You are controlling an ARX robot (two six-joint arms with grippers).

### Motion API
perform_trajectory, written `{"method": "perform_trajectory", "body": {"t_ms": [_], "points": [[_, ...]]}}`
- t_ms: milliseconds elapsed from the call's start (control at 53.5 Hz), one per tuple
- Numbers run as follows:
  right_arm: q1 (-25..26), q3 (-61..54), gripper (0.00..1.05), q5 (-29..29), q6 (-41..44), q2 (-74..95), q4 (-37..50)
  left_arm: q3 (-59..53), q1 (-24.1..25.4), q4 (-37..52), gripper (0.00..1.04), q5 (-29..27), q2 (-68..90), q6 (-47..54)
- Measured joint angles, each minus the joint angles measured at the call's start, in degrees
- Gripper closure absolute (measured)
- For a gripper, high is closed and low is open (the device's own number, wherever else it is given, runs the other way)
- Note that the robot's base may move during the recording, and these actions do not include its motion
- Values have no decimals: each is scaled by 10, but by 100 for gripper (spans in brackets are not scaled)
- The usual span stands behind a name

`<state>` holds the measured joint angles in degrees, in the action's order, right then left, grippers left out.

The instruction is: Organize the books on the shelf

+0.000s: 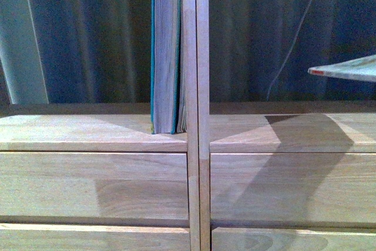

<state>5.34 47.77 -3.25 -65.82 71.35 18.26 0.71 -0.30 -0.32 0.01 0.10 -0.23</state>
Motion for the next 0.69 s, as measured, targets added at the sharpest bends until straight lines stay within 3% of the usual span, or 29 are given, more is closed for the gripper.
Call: {"method": "perform_trajectory", "body": {"t_ms": [430,691], "points": [[78,-7,97,119,53,-205,-72,0,0,0,7,0,0,0],[101,-57,97,189,85,-293,32,0,0,0,7,0,0,0]]}}
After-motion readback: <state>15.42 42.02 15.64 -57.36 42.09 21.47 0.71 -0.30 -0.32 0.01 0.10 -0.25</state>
